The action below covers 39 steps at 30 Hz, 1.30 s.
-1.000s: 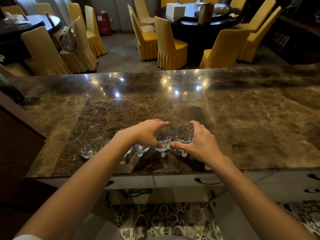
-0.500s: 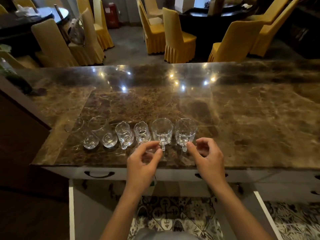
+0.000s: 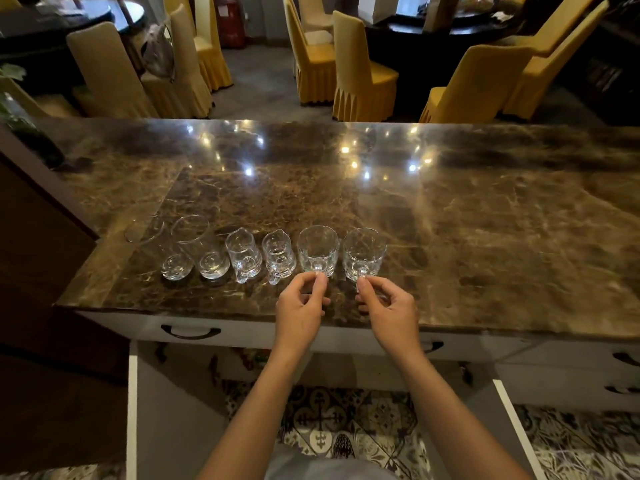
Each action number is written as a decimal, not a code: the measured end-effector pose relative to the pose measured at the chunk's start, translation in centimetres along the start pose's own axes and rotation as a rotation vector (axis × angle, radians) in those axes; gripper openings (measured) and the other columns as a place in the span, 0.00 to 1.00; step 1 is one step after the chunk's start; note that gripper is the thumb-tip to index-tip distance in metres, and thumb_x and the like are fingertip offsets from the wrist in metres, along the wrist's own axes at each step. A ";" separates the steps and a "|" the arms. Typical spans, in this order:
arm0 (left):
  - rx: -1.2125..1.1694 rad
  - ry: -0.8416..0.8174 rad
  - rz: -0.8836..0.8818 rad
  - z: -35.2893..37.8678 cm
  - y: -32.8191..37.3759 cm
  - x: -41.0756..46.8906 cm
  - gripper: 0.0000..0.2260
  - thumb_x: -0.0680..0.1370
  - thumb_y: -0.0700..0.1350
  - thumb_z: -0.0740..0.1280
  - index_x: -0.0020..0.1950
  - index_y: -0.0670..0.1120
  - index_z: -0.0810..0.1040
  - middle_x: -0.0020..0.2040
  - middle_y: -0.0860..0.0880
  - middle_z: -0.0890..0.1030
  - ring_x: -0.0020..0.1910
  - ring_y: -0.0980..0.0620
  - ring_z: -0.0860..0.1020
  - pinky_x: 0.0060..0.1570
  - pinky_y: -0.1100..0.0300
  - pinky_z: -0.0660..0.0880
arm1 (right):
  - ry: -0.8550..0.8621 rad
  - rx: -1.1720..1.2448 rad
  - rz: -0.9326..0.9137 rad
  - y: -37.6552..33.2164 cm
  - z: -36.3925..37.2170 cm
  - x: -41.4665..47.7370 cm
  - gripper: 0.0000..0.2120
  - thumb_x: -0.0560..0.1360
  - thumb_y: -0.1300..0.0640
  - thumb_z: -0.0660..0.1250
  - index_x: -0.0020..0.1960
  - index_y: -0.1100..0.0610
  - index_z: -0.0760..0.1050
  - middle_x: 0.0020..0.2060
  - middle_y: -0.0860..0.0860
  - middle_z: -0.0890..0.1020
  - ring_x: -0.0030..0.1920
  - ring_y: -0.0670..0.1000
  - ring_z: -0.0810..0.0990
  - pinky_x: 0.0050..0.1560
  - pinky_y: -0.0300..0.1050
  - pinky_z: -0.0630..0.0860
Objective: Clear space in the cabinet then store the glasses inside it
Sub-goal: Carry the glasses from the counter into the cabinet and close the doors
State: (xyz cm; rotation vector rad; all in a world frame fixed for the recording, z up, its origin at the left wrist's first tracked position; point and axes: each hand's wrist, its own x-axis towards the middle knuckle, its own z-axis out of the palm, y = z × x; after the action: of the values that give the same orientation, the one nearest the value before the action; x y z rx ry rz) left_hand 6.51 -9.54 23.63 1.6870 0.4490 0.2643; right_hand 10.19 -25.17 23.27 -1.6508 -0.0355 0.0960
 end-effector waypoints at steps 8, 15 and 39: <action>0.005 0.023 -0.007 0.5 0.3 0.8 0.11 0.79 0.60 0.64 0.48 0.58 0.83 0.47 0.58 0.86 0.48 0.60 0.84 0.51 0.50 0.84 | -0.005 0.231 0.175 -0.6 0.9 0.8 0.10 0.75 0.44 0.73 0.47 0.48 0.88 0.47 0.50 0.88 0.51 0.48 0.87 0.47 0.41 0.83; -0.049 0.059 -0.064 0.7 0.9 1.0 0.13 0.79 0.59 0.66 0.46 0.54 0.86 0.43 0.51 0.87 0.47 0.49 0.85 0.53 0.41 0.82 | -0.020 0.294 0.246 -0.8 0.9 1.3 0.07 0.77 0.47 0.73 0.45 0.48 0.88 0.49 0.48 0.88 0.53 0.46 0.86 0.48 0.41 0.83; -0.055 -0.068 -0.024 -3.1 0.6 -3.5 0.11 0.77 0.54 0.70 0.43 0.50 0.88 0.42 0.52 0.88 0.47 0.51 0.86 0.55 0.41 0.82 | 0.100 0.230 0.149 -2.3 -0.3 -4.3 0.08 0.77 0.54 0.73 0.49 0.58 0.88 0.46 0.51 0.89 0.54 0.48 0.86 0.53 0.43 0.81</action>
State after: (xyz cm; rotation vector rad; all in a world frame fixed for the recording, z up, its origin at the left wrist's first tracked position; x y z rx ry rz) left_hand 2.20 -8.41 25.03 1.6305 0.4078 0.1992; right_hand 6.03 -25.65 25.79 -1.4251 0.1689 0.1259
